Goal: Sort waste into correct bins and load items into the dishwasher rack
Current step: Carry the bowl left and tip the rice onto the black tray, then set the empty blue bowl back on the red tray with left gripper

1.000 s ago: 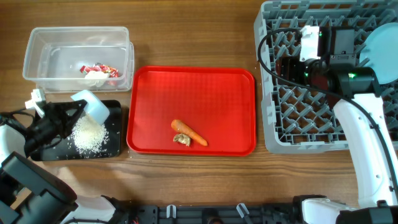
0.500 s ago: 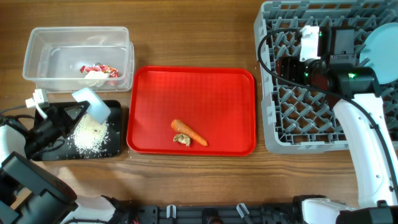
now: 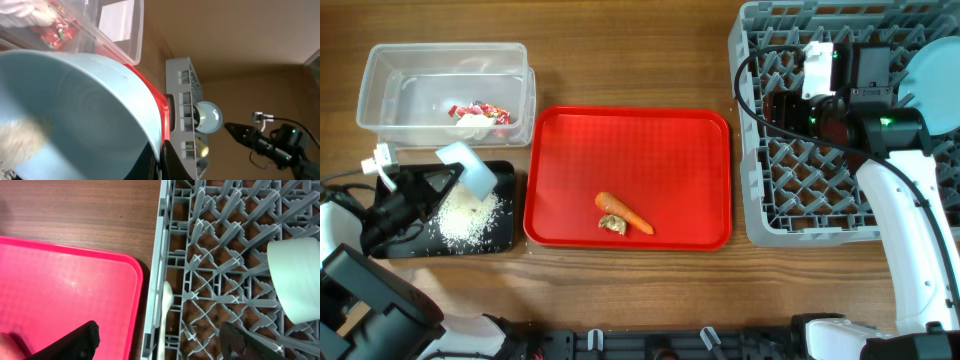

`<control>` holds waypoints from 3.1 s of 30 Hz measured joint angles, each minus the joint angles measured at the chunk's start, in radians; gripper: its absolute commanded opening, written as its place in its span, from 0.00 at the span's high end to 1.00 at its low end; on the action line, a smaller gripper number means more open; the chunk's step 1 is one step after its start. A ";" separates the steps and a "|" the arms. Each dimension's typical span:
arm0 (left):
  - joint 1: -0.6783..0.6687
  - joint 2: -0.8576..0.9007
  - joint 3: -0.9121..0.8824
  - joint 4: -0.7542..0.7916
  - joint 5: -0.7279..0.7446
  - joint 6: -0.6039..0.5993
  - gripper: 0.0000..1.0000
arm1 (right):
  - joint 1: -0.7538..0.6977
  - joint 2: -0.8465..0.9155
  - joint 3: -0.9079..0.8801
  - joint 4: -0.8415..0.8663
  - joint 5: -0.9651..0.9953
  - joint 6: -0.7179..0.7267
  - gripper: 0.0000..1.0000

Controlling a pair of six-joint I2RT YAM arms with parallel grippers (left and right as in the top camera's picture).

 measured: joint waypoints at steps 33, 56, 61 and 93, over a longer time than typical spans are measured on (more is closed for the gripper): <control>-0.008 0.000 -0.001 -0.043 0.023 -0.051 0.96 | 0.000 0.000 0.000 -0.016 0.023 0.000 0.21; -0.837 -0.164 0.032 0.598 -0.420 -0.543 0.96 | 0.000 0.000 0.000 -0.040 0.029 0.000 0.21; -1.069 -0.157 0.033 0.693 -0.699 -0.658 0.92 | 0.000 0.000 0.000 -0.043 0.029 0.000 0.21; -1.078 -0.360 0.043 0.389 -1.117 -0.726 0.18 | 0.156 0.087 0.000 0.114 -0.198 0.082 0.26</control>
